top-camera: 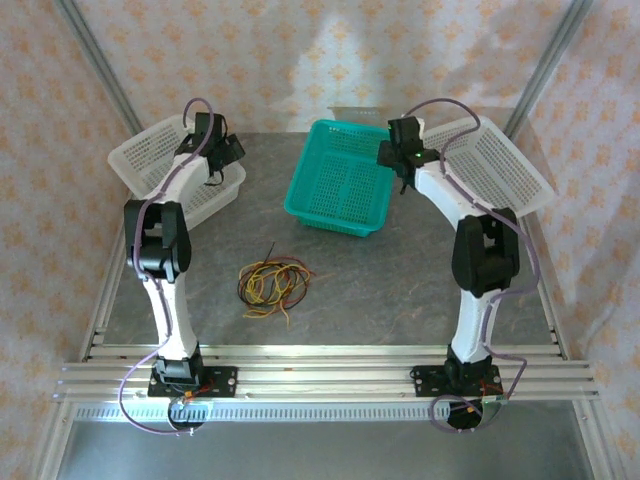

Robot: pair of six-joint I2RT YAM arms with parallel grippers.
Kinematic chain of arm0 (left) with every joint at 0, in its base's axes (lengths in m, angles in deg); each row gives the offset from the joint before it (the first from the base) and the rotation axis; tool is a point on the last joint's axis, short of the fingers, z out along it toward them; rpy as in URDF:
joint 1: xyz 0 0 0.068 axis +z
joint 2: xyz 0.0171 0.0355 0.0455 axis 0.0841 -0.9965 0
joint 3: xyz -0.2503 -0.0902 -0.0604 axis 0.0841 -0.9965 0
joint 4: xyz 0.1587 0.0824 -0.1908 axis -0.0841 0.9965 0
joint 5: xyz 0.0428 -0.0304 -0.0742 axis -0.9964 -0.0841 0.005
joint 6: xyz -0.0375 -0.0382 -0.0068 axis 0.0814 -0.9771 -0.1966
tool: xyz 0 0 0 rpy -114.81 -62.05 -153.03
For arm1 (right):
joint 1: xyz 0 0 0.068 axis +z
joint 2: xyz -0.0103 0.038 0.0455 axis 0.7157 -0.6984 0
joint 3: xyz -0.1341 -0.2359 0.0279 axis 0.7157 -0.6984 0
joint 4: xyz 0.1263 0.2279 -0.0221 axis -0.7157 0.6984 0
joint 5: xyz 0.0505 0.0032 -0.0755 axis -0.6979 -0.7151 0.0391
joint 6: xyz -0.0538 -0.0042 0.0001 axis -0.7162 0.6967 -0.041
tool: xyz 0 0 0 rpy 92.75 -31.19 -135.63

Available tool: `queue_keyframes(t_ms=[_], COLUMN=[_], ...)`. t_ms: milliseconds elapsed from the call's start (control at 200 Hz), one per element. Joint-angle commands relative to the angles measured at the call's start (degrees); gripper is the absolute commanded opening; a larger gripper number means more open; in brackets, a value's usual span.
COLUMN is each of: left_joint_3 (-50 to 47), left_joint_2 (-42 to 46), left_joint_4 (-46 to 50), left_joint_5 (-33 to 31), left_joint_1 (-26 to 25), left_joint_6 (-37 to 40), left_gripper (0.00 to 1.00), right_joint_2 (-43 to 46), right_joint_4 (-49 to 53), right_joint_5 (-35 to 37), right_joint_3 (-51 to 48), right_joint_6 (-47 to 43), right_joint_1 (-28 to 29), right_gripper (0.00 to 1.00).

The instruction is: Untangle the cables

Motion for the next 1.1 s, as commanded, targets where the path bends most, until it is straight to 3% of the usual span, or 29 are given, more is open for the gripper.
queue_keyframes(t_ms=[0, 115, 320, 776, 1096], left_joint_3=[6.6, 12.3, 18.9, 15.2, 6.9], left_joint_2=[-3.5, -7.4, -12.0, -9.8, -5.8], left_joint_4=[7.0, 8.9, 12.4, 10.1, 7.4], left_joint_5=[-3.8, -3.7, -1.6, 8.0, 14.0], left_joint_1=[0.4, 0.4, 0.4, -1.4, -6.3], left_joint_6=[-0.5, 0.3, 1.9, 9.3, 15.8], left_gripper=[1.0, 0.99, 0.84, 0.44, 0.36], right_joint_2=[4.5, 8.4, 12.1, 12.0, 11.7], right_joint_4=[-0.7, -1.8, -3.6, -5.1, -5.8], right_joint_5=[0.4, -2.5, -3.2, -2.0, -2.0], right_joint_3=[-4.0, -9.0, -15.4, -18.9, -20.0], right_joint_6=[2.5, 3.6, 4.8, 6.1, 6.7], right_joint_1=[0.4, 0.4, 0.5, 0.5, 0.5], right_gripper=[0.78, 0.78, 0.78, 0.75, 0.74])
